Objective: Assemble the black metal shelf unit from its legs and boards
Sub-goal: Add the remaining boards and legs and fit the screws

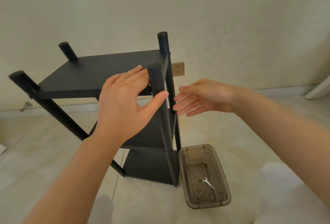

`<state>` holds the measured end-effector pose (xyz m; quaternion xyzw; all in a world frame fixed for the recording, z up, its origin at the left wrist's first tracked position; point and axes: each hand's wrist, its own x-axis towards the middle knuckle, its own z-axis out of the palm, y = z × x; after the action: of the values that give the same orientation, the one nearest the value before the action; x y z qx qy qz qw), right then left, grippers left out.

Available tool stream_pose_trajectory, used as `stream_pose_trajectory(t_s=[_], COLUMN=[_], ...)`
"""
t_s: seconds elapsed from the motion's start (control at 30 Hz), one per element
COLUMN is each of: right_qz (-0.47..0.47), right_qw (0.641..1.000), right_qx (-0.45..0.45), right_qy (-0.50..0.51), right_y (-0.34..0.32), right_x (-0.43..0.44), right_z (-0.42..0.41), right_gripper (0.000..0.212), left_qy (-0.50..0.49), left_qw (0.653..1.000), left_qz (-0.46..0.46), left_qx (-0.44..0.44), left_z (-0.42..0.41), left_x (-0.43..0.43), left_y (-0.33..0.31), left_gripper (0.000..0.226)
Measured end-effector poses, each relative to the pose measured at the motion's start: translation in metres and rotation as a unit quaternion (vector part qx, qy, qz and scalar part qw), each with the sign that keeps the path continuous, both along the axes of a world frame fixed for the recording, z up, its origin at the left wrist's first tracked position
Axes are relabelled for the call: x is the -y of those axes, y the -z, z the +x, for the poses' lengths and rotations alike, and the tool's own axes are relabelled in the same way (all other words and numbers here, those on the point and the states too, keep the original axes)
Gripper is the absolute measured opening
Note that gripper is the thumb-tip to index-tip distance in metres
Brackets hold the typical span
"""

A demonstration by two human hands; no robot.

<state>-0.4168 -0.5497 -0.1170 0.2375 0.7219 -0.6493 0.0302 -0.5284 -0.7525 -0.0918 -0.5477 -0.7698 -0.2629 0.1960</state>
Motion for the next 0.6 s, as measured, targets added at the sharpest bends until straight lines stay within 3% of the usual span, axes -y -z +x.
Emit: stream_pose_trajectory(t_s=[0.23,0.37,0.47,0.53,0.6], right_qz=[0.073,-0.031,0.117,0.18,0.205], right_qw=[0.965,0.949,0.937,0.926,0.919], right_qx=[0.252,0.315,0.328,0.328,0.333], right_qy=[-0.023,0.006,-0.014,-0.043,-0.045], right_y=[0.147,0.235,0.283,0.302,0.32], right_x=[-0.024,-0.011,-0.001,0.007,0.014], right_z=[0.015,0.023,0.018,0.011,0.005], right_gripper=[0.023,0.022,0.021,0.015,0.027], left_qy=[-0.018,-0.023,-0.02,-0.019,-0.014], left_qw=[0.999,0.995,0.988,0.983,0.981], left_qz=[0.027,0.092,0.145,0.167,0.181], left_qx=[-0.018,-0.043,-0.056,-0.071,-0.074], left_z=[0.002,0.006,0.006,0.006,0.006], left_x=[-0.002,-0.006,-0.013,-0.016,-0.018], left_y=[0.007,0.017,0.025,0.029,0.031], left_gripper=[0.047,0.044,0.044,0.047,0.049])
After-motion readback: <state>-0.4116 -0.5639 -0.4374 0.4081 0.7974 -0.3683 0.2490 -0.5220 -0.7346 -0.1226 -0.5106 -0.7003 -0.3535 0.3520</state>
